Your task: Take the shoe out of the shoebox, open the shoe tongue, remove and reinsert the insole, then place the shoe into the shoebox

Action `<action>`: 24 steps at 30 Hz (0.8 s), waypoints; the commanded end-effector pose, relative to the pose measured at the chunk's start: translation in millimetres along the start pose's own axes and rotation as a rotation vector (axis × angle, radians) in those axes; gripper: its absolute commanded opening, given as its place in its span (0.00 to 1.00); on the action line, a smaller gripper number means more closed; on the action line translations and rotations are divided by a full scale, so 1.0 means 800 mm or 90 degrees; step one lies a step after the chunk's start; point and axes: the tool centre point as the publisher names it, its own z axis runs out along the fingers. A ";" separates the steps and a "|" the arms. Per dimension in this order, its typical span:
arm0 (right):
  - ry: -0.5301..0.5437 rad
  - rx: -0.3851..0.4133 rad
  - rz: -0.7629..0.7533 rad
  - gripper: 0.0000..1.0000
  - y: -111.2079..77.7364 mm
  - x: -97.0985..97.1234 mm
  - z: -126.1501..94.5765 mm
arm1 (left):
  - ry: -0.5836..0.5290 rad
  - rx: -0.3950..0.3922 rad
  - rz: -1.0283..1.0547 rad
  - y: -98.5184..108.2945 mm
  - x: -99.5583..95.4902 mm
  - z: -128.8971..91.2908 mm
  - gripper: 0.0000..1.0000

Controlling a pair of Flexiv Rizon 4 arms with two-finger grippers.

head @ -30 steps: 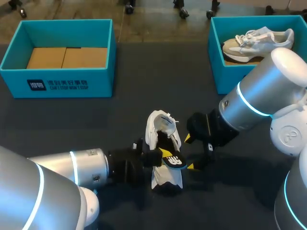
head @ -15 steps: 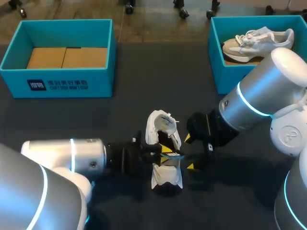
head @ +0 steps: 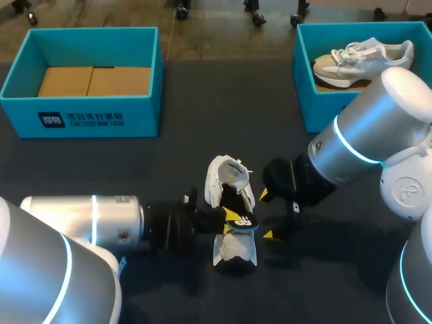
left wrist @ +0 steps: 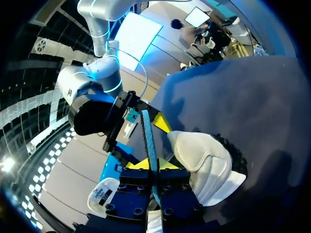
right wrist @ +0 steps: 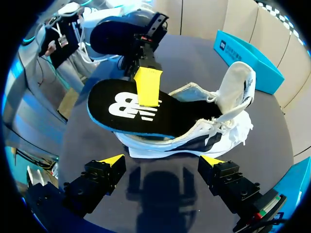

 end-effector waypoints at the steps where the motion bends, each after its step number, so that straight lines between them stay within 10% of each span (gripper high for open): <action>1: -0.001 0.000 0.000 1.00 0.000 0.001 0.001 | -0.016 -0.027 0.019 -0.002 0.009 0.010 0.00; 18: -0.001 0.000 0.000 1.00 0.000 0.001 0.001 | 0.007 -0.039 -0.065 0.051 0.003 0.018 0.00; 24: -0.001 0.000 0.000 1.00 0.000 0.001 0.001 | 0.020 -0.039 -0.073 0.034 0.004 0.010 0.36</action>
